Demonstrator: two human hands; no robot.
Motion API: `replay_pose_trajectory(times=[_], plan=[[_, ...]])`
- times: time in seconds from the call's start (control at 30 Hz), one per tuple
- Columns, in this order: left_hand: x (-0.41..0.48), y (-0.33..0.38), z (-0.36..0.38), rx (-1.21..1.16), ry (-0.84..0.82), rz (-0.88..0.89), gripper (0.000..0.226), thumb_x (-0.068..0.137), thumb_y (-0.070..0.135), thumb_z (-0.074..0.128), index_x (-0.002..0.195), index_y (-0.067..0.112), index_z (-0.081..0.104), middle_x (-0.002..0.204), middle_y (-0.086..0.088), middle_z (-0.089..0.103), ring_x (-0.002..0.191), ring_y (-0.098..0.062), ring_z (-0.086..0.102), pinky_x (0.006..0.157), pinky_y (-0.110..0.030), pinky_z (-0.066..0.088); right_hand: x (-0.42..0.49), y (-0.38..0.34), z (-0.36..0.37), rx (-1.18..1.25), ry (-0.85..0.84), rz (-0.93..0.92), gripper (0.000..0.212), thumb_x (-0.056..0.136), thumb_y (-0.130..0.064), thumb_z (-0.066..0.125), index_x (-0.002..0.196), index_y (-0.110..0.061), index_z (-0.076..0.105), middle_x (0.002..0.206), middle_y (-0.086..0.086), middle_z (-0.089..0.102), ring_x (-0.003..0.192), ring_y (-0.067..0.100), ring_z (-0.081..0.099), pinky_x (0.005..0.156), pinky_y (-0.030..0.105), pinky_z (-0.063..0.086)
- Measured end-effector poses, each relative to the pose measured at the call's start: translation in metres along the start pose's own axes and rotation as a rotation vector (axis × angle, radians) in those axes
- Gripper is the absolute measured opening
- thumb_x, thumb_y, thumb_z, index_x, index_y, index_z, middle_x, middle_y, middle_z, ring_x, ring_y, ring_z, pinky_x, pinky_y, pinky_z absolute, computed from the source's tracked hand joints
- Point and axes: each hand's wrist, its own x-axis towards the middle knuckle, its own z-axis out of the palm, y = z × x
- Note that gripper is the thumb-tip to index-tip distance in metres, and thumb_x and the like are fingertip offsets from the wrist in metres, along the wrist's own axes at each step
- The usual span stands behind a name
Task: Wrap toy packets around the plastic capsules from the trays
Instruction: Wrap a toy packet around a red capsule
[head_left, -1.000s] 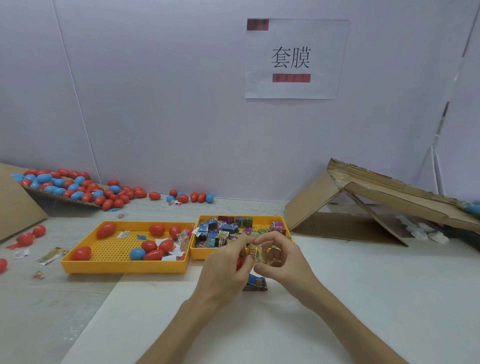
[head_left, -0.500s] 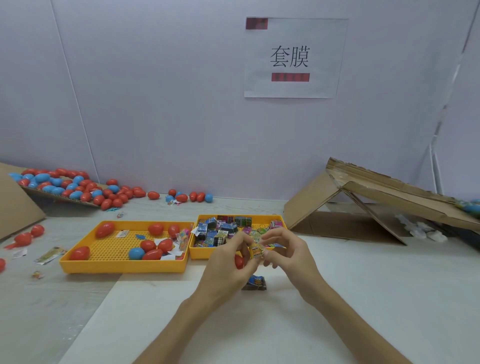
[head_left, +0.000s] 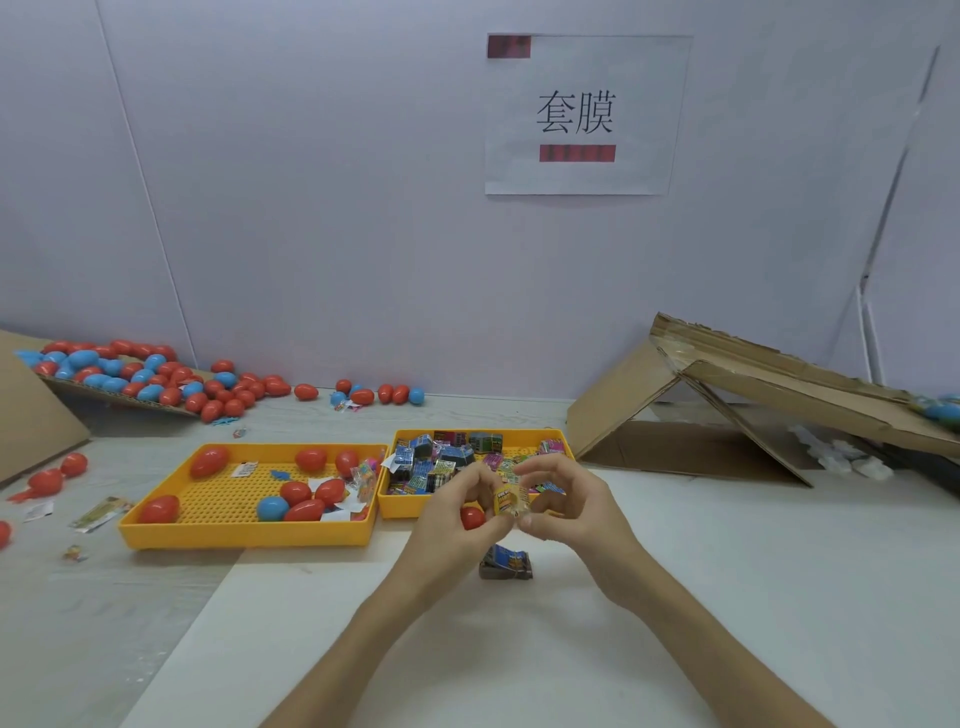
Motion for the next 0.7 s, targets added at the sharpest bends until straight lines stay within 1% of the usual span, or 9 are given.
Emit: replay_pose_trajectory(times=[0.1, 0.17, 0.3, 0.4, 0.5, 0.53, 0.6, 0.63, 0.7], plan=[[-0.002, 0.0007, 0.0013, 0.012, -0.045, -0.006, 0.015, 0.085, 0.009, 0.065, 0.088, 0.023, 0.061, 0.082, -0.006, 0.061, 0.073, -0.019, 0.058, 0.07, -0.041, 0.056, -0.0013, -0.0014, 0.0013, -0.003, -0.057, 0.003, 0.046, 0.067, -0.007, 0.079, 0.111, -0.018, 0.068, 0.097, -0.004, 0.068, 0.072, 0.016, 0.062, 0.072, 0.027, 0.054], [-0.0023, 0.0007, 0.0018, 0.023, -0.054, -0.017, 0.014, 0.085, 0.008, 0.065, 0.088, 0.022, 0.061, 0.08, -0.004, 0.06, 0.071, -0.012, 0.056, 0.068, -0.038, 0.055, -0.0019, -0.0024, 0.0021, -0.011, -0.06, 0.0, 0.046, 0.067, -0.008, 0.079, 0.11, -0.018, 0.068, 0.095, -0.005, 0.069, 0.072, 0.016, 0.062, 0.072, 0.027, 0.054], [-0.0016, -0.0015, 0.0015, 0.072, -0.05, -0.034, 0.018, 0.088, 0.004, 0.066, 0.085, 0.021, 0.061, 0.075, 0.005, 0.058, 0.072, -0.014, 0.057, 0.071, -0.039, 0.055, -0.0027, -0.0048, 0.0018, -0.027, -0.038, -0.013, 0.043, 0.069, -0.013, 0.08, 0.111, -0.015, 0.068, 0.095, -0.003, 0.07, 0.073, 0.015, 0.063, 0.069, 0.024, 0.053], [-0.0022, -0.0022, 0.0025, 0.127, -0.043, -0.018, 0.016, 0.089, 0.008, 0.067, 0.085, 0.021, 0.058, 0.08, 0.003, 0.058, 0.079, -0.019, 0.059, 0.072, -0.036, 0.055, -0.0037, -0.0073, 0.003, -0.047, -0.034, -0.025, 0.042, 0.072, -0.017, 0.08, 0.111, -0.015, 0.067, 0.099, -0.002, 0.073, 0.075, 0.012, 0.067, 0.066, 0.021, 0.052], [-0.0018, -0.004, 0.0023, 0.139, -0.025, -0.005, 0.012, 0.09, 0.012, 0.068, 0.087, 0.018, 0.058, 0.079, 0.001, 0.058, 0.078, -0.021, 0.058, 0.07, -0.038, 0.053, -0.0044, -0.0069, 0.0056, -0.09, -0.035, -0.056, 0.035, 0.076, -0.014, 0.079, 0.11, -0.015, 0.068, 0.102, -0.002, 0.073, 0.074, 0.012, 0.068, 0.068, 0.022, 0.054], [-0.0018, -0.0036, 0.0024, 0.142, -0.019, 0.002, 0.012, 0.091, 0.015, 0.069, 0.087, 0.017, 0.058, 0.077, 0.002, 0.059, 0.076, -0.02, 0.057, 0.069, -0.039, 0.052, -0.0043, -0.0059, 0.0064, -0.117, -0.036, -0.072, 0.031, 0.08, -0.01, 0.078, 0.109, -0.016, 0.068, 0.103, -0.003, 0.073, 0.074, 0.012, 0.069, 0.069, 0.023, 0.054], [-0.0021, -0.002, 0.0029, 0.139, -0.012, 0.024, 0.012, 0.093, 0.02, 0.068, 0.084, 0.019, 0.06, 0.074, 0.012, 0.061, 0.071, -0.009, 0.057, 0.068, -0.036, 0.052, -0.004, -0.0036, 0.0082, -0.166, -0.032, -0.093, 0.024, 0.088, -0.003, 0.073, 0.106, -0.018, 0.069, 0.1, -0.004, 0.073, 0.074, 0.013, 0.069, 0.067, 0.022, 0.053], [-0.0024, -0.0012, 0.003, 0.132, -0.015, 0.035, 0.011, 0.094, 0.022, 0.067, 0.085, 0.022, 0.061, 0.075, 0.016, 0.063, 0.072, -0.006, 0.06, 0.069, -0.034, 0.053, -0.0039, -0.0029, 0.009, -0.176, -0.029, -0.092, 0.023, 0.091, -0.001, 0.07, 0.106, -0.019, 0.069, 0.098, -0.003, 0.073, 0.073, 0.013, 0.069, 0.065, 0.021, 0.052], [-0.0026, -0.0007, 0.0036, 0.126, -0.022, 0.051, 0.01, 0.094, 0.023, 0.066, 0.085, 0.023, 0.064, 0.077, 0.016, 0.067, 0.077, -0.009, 0.064, 0.07, -0.032, 0.057, -0.0037, -0.0019, 0.0096, -0.173, -0.024, -0.084, 0.022, 0.094, -0.002, 0.066, 0.106, -0.019, 0.069, 0.096, -0.001, 0.074, 0.071, 0.014, 0.069, 0.061, 0.022, 0.051]])
